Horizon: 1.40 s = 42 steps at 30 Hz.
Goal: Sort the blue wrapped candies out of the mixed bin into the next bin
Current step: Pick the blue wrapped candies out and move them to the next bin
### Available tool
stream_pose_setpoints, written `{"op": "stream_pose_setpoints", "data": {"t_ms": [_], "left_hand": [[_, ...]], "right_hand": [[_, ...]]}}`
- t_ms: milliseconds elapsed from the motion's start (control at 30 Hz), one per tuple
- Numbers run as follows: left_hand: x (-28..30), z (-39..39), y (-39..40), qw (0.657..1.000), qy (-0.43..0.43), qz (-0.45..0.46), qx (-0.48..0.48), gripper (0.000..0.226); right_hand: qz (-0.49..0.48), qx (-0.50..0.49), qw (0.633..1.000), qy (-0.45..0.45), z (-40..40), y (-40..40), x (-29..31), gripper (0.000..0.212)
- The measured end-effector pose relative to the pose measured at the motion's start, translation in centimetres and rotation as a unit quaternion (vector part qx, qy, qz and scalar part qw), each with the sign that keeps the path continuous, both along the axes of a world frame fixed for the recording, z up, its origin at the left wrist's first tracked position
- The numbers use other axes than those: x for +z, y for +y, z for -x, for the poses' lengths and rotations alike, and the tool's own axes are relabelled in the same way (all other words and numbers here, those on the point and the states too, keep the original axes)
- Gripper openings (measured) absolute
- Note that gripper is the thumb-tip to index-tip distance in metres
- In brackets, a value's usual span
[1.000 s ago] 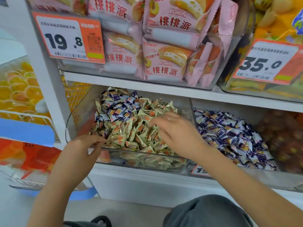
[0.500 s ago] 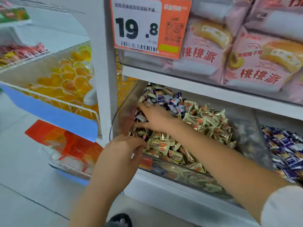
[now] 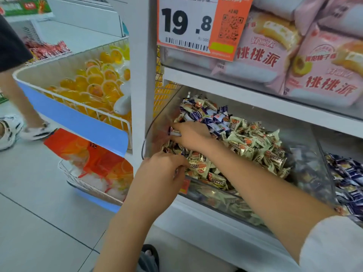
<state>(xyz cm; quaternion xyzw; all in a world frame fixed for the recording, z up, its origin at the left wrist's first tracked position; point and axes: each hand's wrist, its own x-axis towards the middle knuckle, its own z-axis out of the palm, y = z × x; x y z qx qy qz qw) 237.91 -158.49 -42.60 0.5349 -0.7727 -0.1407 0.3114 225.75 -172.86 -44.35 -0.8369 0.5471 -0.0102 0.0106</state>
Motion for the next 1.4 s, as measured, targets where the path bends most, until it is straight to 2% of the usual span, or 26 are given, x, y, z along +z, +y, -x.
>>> {"op": "stream_pose_setpoints", "data": {"t_ms": [67, 133, 233, 300, 367, 433, 500, 567, 700, 733, 833, 900, 967, 1000, 1067, 1100, 1133, 1200, 1300, 1367, 1400], "left_hand": [[0.0, 0.2, -0.1, 1.000, -0.001, -0.005, 0.002, 0.019], [0.1, 0.2, -0.1, 1.000, 0.002, -0.014, 0.003, 0.017], [0.2, 0.0, -0.2, 0.999, 0.021, -0.033, 0.015, 0.017], [0.3, -0.2, -0.1, 0.998, 0.032, -0.041, 0.025, 0.017], [0.3, -0.4, -0.1, 0.998, 0.036, -0.046, 0.029, 0.017], [0.2, -0.6, -0.2, 0.998, 0.035, -0.051, 0.029, 0.018], [0.1, -0.9, -0.3, 0.997, 0.040, -0.057, 0.031, 0.019], [0.0, -1.0, -0.4, 0.997, 0.039, -0.061, 0.033, 0.020], [0.2, -0.7, -0.3, 0.997, 0.030, -0.059, 0.035, 0.019], [0.2, -0.7, -0.3, 0.997, 0.030, -0.060, 0.035, 0.019], [0.1, -0.7, -0.3, 0.998, 0.029, -0.057, 0.029, 0.018], [0.0, -0.6, -0.3, 0.998, 0.028, -0.052, 0.025, 0.018], [0.0, -0.6, -0.2, 0.998, 0.027, -0.045, 0.024, 0.017], [0.0, -0.5, -0.2, 0.998, 0.028, -0.043, 0.024, 0.017], [0.1, -0.4, -0.1, 0.999, 0.027, -0.036, 0.019, 0.016], [0.1, -0.3, -0.1, 0.999, 0.023, -0.030, 0.012, 0.016], [0.1, -0.2, 0.0, 1.000, 0.019, -0.025, 0.004, 0.015], [0.0, 0.1, 0.1, 1.000, 0.015, -0.021, -0.010, 0.016], [-0.1, 0.5, 0.4, 1.000, 0.006, -0.013, -0.013, 0.017], [-0.2, 0.8, 0.4, 1.000, 0.001, -0.008, -0.013, 0.018], [-0.3, 0.9, 0.5, 1.000, -0.003, -0.005, -0.014, 0.018]], "right_hand": [[-0.037, -0.011, 0.998, -0.042, 0.3, 0.0, 0.0, 0.043], [-0.095, -0.029, 0.986, -0.137, 0.7, 0.3, 0.3, 0.049], [-0.196, -0.049, 0.922, -0.331, 1.3, 1.3, 2.2, 0.062], [-0.259, -0.070, 0.879, -0.395, 2.0, 2.2, 3.5, 0.054], [-0.296, -0.090, 0.849, -0.429, 2.7, 2.8, 4.2, 0.021], [-0.295, -0.096, 0.842, -0.441, 3.0, 3.4, 4.7, 0.033], [-0.297, -0.117, 0.825, -0.466, 3.4, 4.1, 5.1, 0.032], [-0.335, -0.132, 0.780, -0.512, 3.9, 4.5, 5.3, 0.030], [-0.360, -0.157, 0.705, -0.591, 4.9, 5.5, 5.4, 0.055], [-0.355, -0.161, 0.692, -0.608, 5.1, 5.6, 5.4, 0.051], [-0.322, -0.209, 0.665, -0.641, 5.8, 6.5, 5.9, 0.021], [-0.316, -0.219, 0.644, -0.661, 6.6, 6.9, 6.2, 0.013], [-0.315, -0.196, 0.659, -0.654, 7.5, 7.8, 6.5, 0.013], [-0.297, -0.193, 0.684, -0.637, 8.1, 8.5, 6.7, 0.012], [-0.203, -0.192, 0.774, -0.569, 9.4, 10.1, 7.2, 0.012], [-0.140, -0.184, 0.821, -0.522, 10.4, 10.9, 7.3, 0.020], [-0.078, -0.180, 0.853, -0.484, 11.4, 11.7, 7.5, 0.029], [0.031, -0.188, 0.861, -0.472, 13.4, 13.5, 7.8, 0.033], [0.167, -0.241, 0.836, -0.463, 17.4, 16.5, 8.1, 0.024], [0.183, -0.297, 0.831, -0.433, 19.9, 18.3, 7.8, 0.036], [0.155, -0.332, 0.828, -0.424, 21.2, 19.0, 7.5, 0.041]]}}
